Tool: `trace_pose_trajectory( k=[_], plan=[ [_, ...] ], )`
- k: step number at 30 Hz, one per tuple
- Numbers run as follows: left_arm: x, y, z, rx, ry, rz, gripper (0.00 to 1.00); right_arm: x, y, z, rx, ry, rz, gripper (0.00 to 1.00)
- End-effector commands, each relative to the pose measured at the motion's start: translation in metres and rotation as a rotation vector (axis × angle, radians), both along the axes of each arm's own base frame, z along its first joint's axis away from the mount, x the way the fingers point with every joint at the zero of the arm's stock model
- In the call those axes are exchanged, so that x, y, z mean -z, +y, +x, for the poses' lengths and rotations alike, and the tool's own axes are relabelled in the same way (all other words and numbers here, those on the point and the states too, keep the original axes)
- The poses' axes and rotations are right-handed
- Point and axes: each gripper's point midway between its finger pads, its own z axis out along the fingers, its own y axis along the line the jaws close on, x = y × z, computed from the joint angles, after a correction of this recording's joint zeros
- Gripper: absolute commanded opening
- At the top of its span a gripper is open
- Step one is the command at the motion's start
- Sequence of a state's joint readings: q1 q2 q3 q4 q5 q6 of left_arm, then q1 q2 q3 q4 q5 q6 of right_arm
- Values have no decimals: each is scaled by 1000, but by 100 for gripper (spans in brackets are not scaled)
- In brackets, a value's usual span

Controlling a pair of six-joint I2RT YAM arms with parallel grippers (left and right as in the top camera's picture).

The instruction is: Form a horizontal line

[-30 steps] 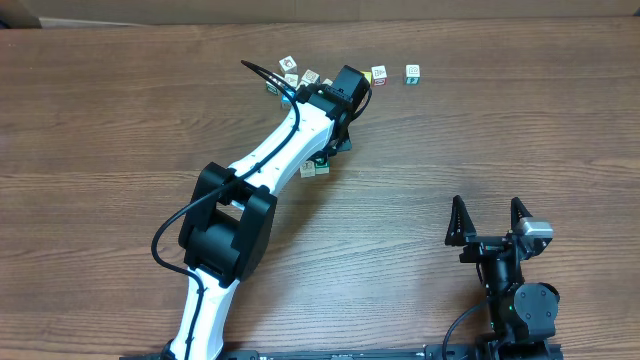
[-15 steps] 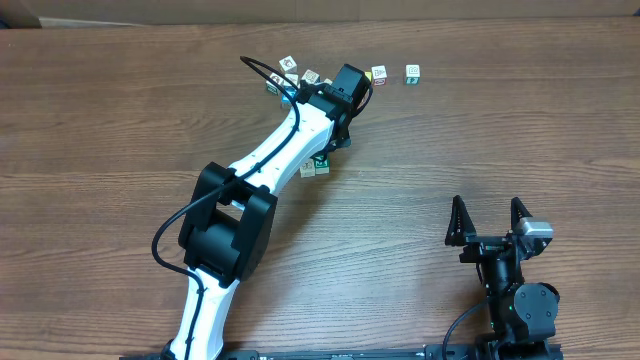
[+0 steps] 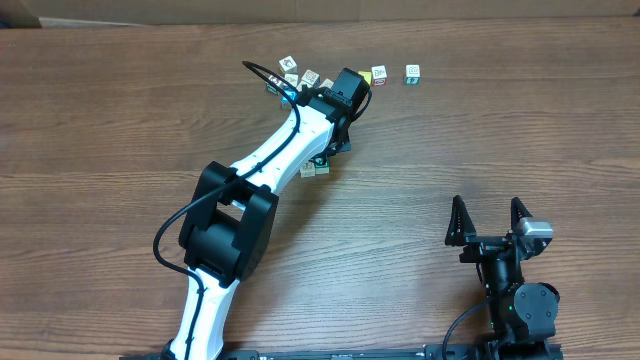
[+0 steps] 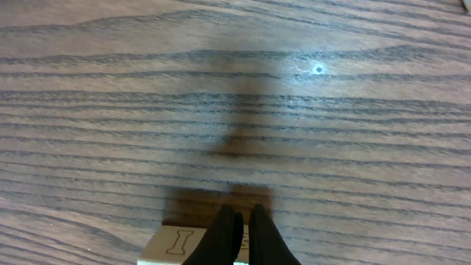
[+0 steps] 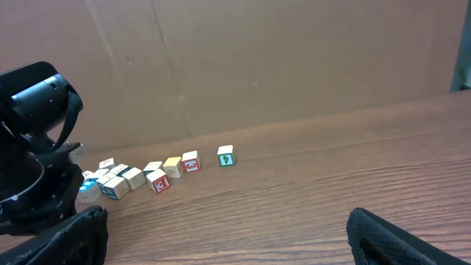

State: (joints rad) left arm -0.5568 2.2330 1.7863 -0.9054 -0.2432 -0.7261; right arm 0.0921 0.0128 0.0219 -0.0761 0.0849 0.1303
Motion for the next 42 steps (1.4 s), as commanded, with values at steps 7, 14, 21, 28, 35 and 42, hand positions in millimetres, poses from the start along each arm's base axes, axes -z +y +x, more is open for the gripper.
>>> trace_pose_trajectory(
  k=[7,14,21,28,35,42],
  plan=[
    [14,-7,-11,33,58,-11,4,4,0,0,1,0,-5,100],
    [15,-6,-15,35,76,-11,4,4,0,0,1,0,-5,100],
    [16,-5,-18,34,87,-4,4,4,0,0,1,0,-5,100],
    [14,-4,-11,27,61,-10,4,4,0,0,1,0,-5,100],
    [-9,-2,8,7,8,-59,4,4,0,0,1,0,-5,100],
    [-33,-10,8,89,25,-116,32,4,0,0,1,0,-5,100]
  ],
)
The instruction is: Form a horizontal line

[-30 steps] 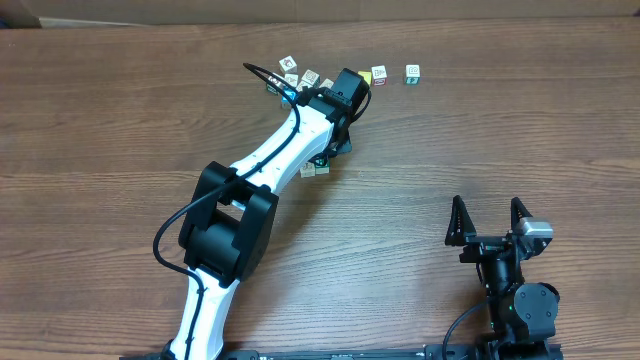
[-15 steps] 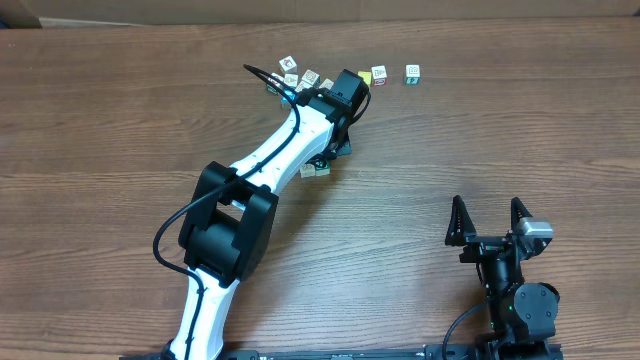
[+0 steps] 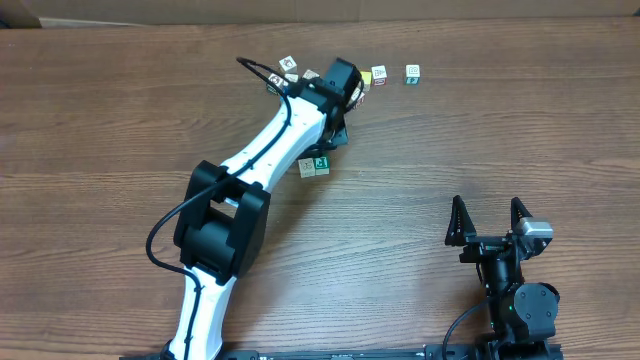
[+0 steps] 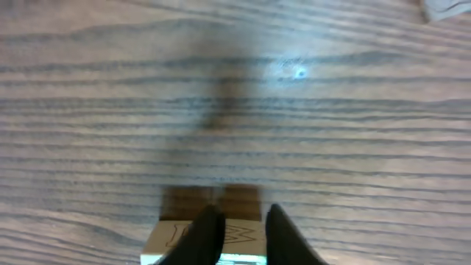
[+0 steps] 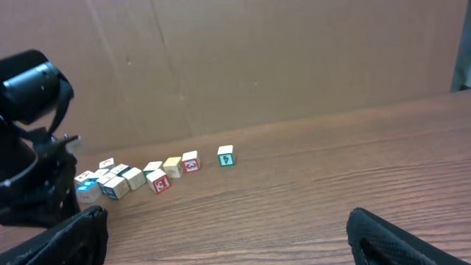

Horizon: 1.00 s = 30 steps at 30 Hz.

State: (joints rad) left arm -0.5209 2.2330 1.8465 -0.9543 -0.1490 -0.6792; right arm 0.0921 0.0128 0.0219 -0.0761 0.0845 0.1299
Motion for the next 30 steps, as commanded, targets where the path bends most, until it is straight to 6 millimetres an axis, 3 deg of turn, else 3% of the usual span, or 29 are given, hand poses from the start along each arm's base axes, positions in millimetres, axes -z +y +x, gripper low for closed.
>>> trace_pose_trajectory(
  k=[1,5,6,17,22,30],
  plan=[
    [-20,-8,2,58,-9,-41,37,4,-1,0,2,0,-4,100],
    [-18,-5,-3,57,11,-31,76,4,-1,0,2,0,-4,100],
    [-18,-4,-5,56,20,-26,79,4,-1,0,2,0,-4,100],
    [-3,5,-38,45,133,44,78,4,-1,0,2,0,-4,100],
    [9,5,-41,31,133,45,78,4,-1,0,2,0,-4,100],
    [8,9,-39,26,124,64,77,4,-1,0,2,0,-4,100]
  ],
)
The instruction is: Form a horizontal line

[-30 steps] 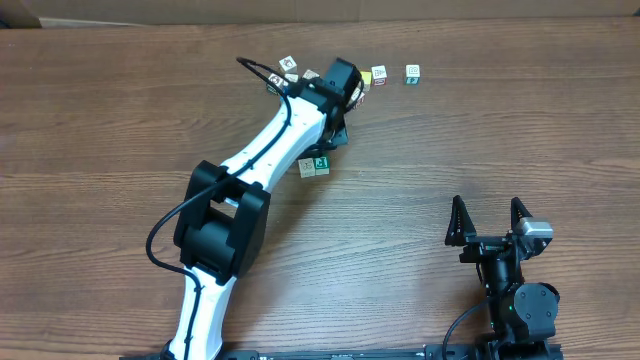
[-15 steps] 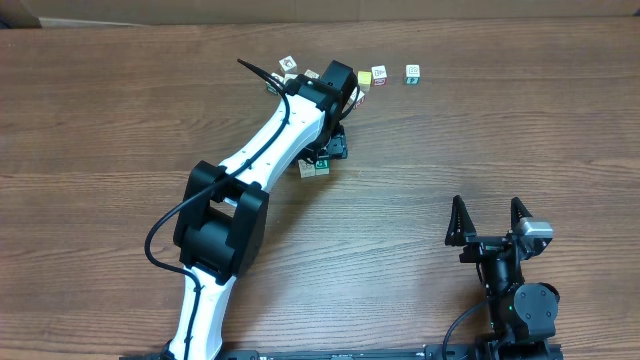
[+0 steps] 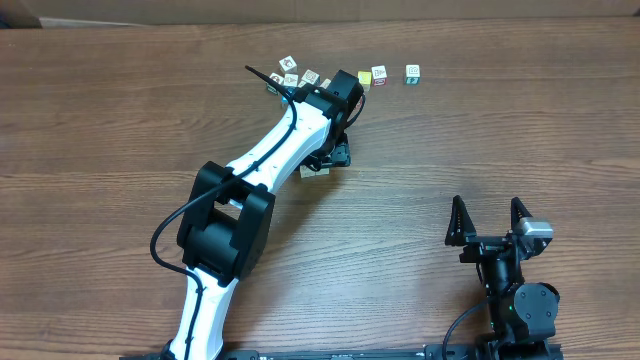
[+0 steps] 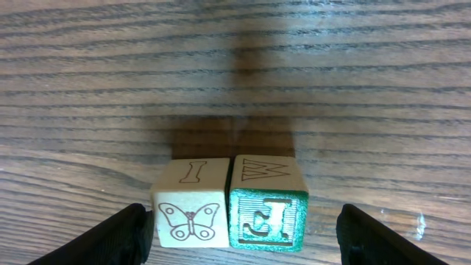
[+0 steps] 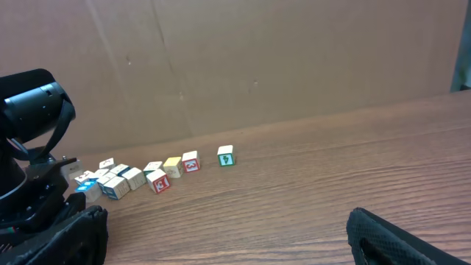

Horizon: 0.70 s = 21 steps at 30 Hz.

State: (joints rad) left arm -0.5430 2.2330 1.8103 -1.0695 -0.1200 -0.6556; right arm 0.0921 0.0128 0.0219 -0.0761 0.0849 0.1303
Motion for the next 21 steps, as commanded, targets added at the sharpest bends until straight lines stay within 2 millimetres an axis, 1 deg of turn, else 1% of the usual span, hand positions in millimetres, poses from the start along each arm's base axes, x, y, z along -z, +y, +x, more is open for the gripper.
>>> trace_pose_trajectory(
  k=[1,8,11,17,21],
  plan=[
    [-7,3,1,-23,-23,9,78,4,0,0,1,0,-5,100],
    [-6,5,-2,-23,-13,16,78,4,0,0,1,0,-5,100],
    [-3,9,-2,-32,-16,36,78,4,0,0,1,0,-5,100],
    [8,14,-6,-36,-11,51,79,4,0,0,1,0,-5,100],
    [13,12,-4,-36,-25,42,77,4,0,0,1,0,-5,100]
  ],
)
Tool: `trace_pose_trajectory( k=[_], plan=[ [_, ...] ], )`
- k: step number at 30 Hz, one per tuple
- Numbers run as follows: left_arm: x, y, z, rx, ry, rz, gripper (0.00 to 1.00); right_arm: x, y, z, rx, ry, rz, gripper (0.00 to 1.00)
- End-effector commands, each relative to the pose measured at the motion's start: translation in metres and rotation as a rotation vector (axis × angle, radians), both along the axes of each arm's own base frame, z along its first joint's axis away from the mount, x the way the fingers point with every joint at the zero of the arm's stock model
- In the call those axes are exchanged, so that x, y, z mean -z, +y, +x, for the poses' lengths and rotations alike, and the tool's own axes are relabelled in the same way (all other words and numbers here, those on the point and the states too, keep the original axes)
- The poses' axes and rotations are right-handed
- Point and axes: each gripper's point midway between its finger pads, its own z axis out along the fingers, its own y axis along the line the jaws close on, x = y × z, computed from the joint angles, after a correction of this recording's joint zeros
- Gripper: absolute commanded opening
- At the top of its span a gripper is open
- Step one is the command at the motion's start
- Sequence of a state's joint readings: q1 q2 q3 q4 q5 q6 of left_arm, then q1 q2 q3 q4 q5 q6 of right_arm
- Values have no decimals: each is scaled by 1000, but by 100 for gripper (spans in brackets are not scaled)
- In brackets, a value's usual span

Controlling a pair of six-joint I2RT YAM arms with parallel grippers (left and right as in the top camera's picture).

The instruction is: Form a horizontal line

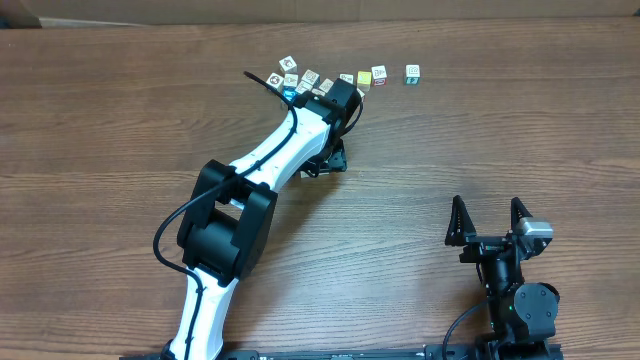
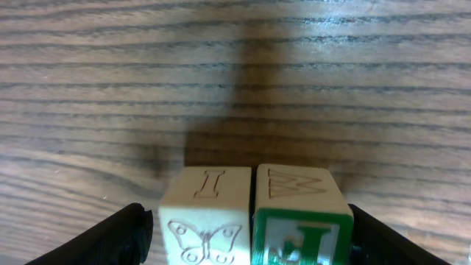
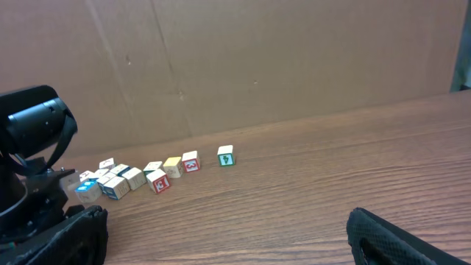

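Two wooden cubes stand side by side on the table: a pale butterfly block with an "I" on top, and a green-framed letter block. My left gripper is open, low over them, one finger on each outer side of the pair. The right finger is against the green block; the left finger stands slightly off the butterfly block. In the overhead view the left gripper hides this pair. A loose row of several more blocks lies at the far edge, ending in a green block. My right gripper rests open and empty.
The white left arm stretches diagonally across the table's middle. A brown cardboard wall rises behind the far blocks. The crowded end of the row sits just beyond the left wrist.
My left gripper has come down closer onto the two blocks, which now fill the space between its open fingers. The right arm has not moved.
First my left gripper was shut, its tips at the top of the two blocks. Then its fingers were slightly parted above them. Later it stood wide open over the pair, and now it is lower, straddling both.
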State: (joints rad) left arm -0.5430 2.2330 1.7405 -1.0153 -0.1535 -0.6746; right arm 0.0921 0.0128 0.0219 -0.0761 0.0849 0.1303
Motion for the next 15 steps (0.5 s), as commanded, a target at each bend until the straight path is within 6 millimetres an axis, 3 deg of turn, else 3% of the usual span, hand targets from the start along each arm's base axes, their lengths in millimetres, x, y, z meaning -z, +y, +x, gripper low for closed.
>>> trace_pose_trajectory(
  k=[1,15],
  plan=[
    [-4,3,1,-14,-24,5,76,4,0,0,1,0,-5,100],
    [-5,0,6,19,-42,-2,63,4,0,0,1,0,-5,100]
  ],
)
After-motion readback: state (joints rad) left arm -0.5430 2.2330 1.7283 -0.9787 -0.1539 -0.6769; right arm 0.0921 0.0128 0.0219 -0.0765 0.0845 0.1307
